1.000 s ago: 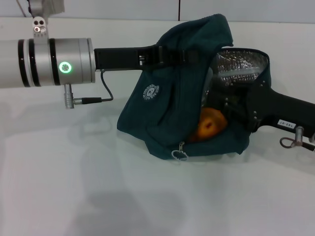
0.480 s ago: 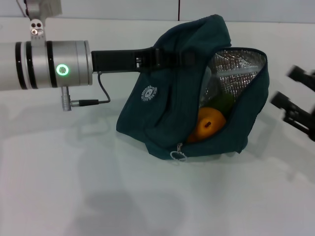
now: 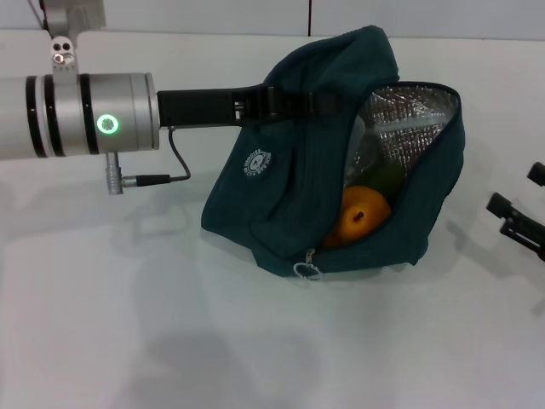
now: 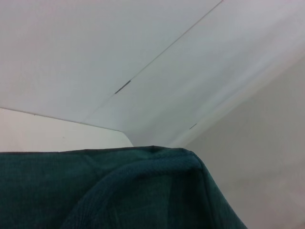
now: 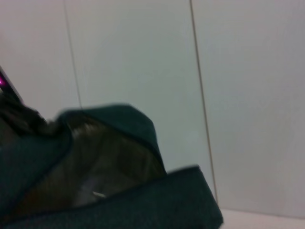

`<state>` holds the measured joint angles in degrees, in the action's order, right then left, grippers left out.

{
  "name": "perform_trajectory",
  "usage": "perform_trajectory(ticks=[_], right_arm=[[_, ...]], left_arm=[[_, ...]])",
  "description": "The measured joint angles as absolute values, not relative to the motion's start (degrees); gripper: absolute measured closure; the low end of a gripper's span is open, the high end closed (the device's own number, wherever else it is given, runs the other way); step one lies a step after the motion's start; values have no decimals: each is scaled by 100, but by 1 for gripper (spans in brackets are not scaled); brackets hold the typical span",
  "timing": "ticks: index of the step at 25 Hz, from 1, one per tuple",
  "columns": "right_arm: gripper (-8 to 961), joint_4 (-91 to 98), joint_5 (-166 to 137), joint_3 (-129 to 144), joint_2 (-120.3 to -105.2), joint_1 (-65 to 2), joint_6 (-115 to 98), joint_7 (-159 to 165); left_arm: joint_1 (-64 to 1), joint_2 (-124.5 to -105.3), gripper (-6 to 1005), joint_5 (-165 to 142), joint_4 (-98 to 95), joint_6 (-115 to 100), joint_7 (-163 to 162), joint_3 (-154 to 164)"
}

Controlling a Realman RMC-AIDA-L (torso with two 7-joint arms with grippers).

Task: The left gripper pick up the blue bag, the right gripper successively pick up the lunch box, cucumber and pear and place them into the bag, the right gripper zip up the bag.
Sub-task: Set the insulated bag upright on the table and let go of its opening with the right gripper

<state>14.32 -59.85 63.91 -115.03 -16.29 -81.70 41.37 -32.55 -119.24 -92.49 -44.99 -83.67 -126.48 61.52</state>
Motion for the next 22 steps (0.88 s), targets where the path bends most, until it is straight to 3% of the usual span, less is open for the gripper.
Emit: perform_trajectory(ticks=[15,22], right_arm=[[129,1420,-5971,7177,-11593,-2838,-6233,4255],[129,1542,-4852,7097,-11622,-2685,-6262,3814]], left_arm=[[-3141,-11936,850,-9254,-4500,-8367,-12628,6072],[-3026,-11929,850,-9256,-4500,-8367,-12621,6074]])
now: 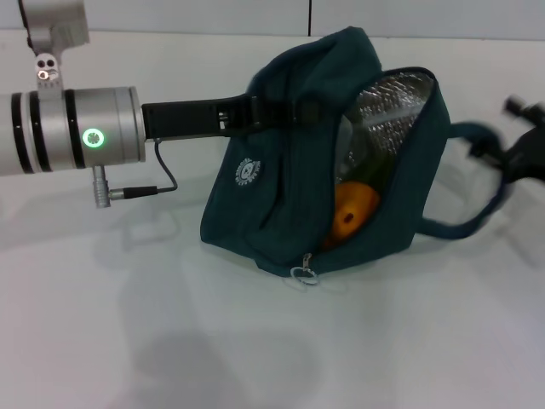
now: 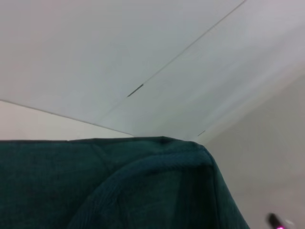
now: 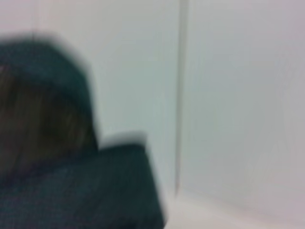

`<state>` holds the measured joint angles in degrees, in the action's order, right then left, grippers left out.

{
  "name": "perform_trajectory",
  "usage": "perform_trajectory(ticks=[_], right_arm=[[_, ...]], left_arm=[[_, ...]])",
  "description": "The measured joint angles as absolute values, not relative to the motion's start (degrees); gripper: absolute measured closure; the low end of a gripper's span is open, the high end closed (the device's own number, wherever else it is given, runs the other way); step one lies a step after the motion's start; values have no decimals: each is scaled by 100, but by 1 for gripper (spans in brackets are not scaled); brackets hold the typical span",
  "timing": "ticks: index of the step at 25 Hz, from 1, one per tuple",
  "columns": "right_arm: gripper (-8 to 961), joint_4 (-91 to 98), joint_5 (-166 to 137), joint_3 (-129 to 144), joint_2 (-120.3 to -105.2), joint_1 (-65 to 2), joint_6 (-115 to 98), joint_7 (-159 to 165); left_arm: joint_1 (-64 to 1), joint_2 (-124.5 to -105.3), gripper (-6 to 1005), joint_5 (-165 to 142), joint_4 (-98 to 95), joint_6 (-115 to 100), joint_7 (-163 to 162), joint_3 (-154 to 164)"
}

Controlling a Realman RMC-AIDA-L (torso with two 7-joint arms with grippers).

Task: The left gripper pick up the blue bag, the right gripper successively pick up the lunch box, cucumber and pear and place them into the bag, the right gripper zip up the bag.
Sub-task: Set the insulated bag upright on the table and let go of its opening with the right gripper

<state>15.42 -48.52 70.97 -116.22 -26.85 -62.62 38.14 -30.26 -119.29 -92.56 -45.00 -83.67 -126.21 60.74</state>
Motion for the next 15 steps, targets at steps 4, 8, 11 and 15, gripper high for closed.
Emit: perform_trajectory(ticks=[4,8,11,15], right_arm=[[129,1517,-3914,7092,-11621,-2229,-7806,3266],[129,1549,-3396,7071,-11568,-1852,-9541,3197],[129,1574,-3354,6939,-11519,-1754,-10407,3198],[129,1716,-3420,6875,-11446,-1756,-10562,3407]], left_arm=[[-2996,-11916,849,-9257,-4365,-8368,-12555,6074],[-2926,-11903,849,-9260,-4104,-8402,-12340,6084],[-2789,-11922,849,-9262,-4060,-8415,-12210,6088],[-2671,-11936,848,-9215,-4055,-8445,-12160,6084]])
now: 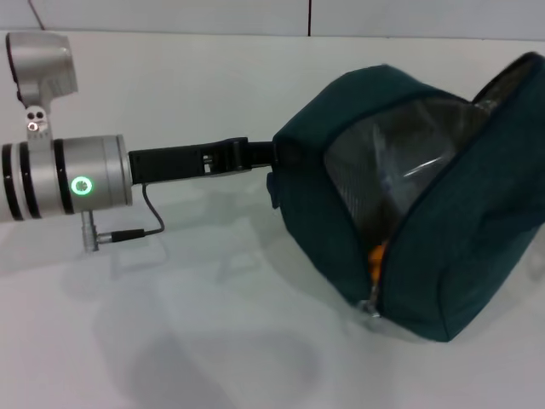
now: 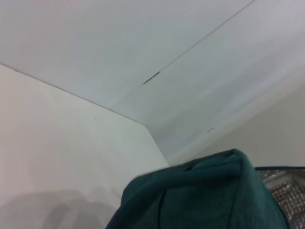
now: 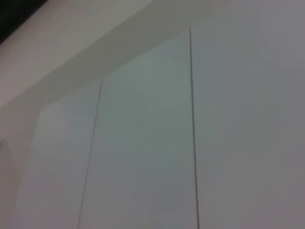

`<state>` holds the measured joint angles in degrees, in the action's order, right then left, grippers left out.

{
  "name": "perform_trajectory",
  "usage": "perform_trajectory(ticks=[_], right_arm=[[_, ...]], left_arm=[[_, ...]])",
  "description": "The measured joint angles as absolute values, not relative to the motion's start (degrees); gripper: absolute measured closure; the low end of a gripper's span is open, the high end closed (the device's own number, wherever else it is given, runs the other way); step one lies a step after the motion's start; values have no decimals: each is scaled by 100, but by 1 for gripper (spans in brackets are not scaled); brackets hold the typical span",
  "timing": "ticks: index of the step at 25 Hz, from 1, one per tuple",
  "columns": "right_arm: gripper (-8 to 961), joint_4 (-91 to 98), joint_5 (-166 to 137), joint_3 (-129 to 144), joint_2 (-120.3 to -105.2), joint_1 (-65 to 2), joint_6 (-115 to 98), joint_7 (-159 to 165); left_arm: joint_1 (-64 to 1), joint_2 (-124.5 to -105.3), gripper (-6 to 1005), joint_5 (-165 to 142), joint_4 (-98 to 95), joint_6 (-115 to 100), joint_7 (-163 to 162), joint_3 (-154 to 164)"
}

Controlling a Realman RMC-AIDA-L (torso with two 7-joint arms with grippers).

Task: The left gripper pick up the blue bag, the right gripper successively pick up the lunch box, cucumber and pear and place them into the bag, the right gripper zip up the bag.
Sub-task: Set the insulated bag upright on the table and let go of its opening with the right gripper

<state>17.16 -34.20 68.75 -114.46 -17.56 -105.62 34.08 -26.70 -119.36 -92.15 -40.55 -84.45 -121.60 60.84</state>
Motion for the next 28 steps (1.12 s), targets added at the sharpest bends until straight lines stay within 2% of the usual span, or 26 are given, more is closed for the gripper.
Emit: perform_trajectory(ticks=[3,17,28], right_arm=[[128,1756,-3577,6890,-11424,-1841,-10274,3601],[128,1717,-4722,6927,-11543,-2258,-9015,4209],[128,1738,-4890,7047,-11488,-2028,-9369,4589]], left_arm=[[-2616,-11948,848,-9099,-4053,-8612,-12167,6085],[-2624,-11964,847,-8748,-3435,-8889,-11769,6109],[-2614,-11952,846,-8292,-3309,-9146,-11277,6079]])
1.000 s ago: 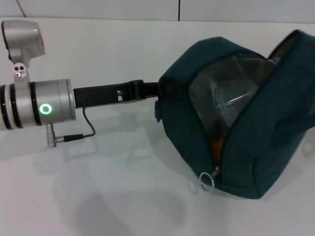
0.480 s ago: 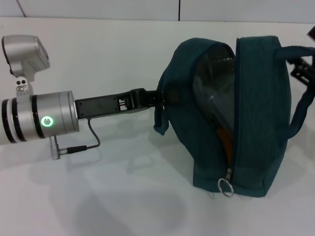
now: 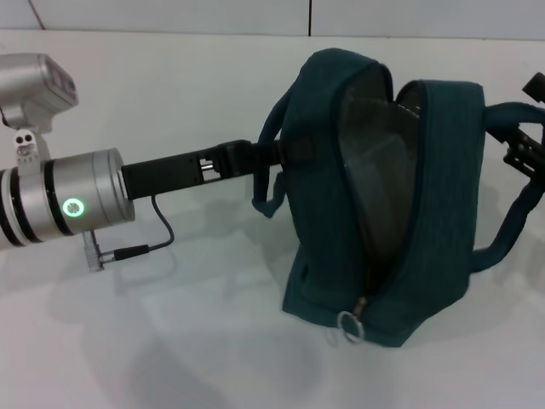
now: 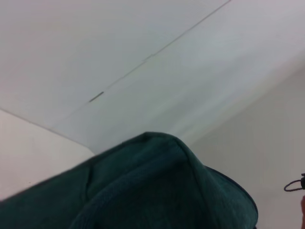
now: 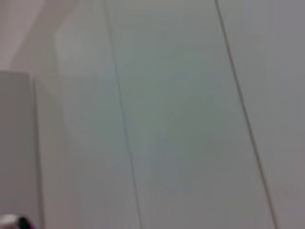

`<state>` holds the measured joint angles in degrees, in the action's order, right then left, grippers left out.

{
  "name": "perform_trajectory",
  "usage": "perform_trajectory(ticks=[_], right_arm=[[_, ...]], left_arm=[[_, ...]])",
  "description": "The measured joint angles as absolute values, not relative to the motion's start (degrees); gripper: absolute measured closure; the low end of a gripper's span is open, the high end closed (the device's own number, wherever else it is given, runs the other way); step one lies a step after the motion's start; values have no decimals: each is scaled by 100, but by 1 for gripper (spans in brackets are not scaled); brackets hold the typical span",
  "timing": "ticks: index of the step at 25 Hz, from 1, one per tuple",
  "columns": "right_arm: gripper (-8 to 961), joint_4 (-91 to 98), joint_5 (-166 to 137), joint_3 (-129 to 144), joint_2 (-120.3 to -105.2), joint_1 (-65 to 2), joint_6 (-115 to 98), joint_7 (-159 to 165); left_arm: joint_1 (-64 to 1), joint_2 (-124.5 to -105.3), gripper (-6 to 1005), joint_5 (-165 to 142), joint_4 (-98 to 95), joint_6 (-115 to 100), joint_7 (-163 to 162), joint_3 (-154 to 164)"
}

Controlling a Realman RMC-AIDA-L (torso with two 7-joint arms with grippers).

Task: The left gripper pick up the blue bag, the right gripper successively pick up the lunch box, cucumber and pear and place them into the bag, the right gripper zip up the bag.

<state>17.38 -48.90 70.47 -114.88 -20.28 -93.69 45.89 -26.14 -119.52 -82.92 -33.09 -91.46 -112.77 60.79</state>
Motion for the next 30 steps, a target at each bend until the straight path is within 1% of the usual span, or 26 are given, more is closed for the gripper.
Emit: perform_trajectory(ticks=[4,8,15,21,25,30], right_arm=[[128,1733,-5145,7047,-11461,-2011,-9646,4770],[128,1724,-5294,7024,-11421,-2024,-9313,5043],[128,1723,-5629,7054,-11449,-2017,-8999,5113],[133,1754,-5787,6985,-11423,-1924,-9611,5077],[135,1737,-5728,6652,-11467,-1740,-10199,4498],[134,1645,-5703,6501,-11483,-1718,-10789,4139]], left_arm=[[-2636,-11951,846,-8248,-3165,-9053,-11138,6034],[-2672,-11943,845,-8246,-2966,-9012,-10985,5826],[-2622,-11948,845,-8233,-2888,-8995,-10932,5770],[-2587,-11964,844,-8213,-2876,-8948,-10859,5714],[-2570,-11964,844,-8132,-2838,-8851,-10784,5712],[-2561,-11962,844,-8000,-2738,-8799,-10671,5712]])
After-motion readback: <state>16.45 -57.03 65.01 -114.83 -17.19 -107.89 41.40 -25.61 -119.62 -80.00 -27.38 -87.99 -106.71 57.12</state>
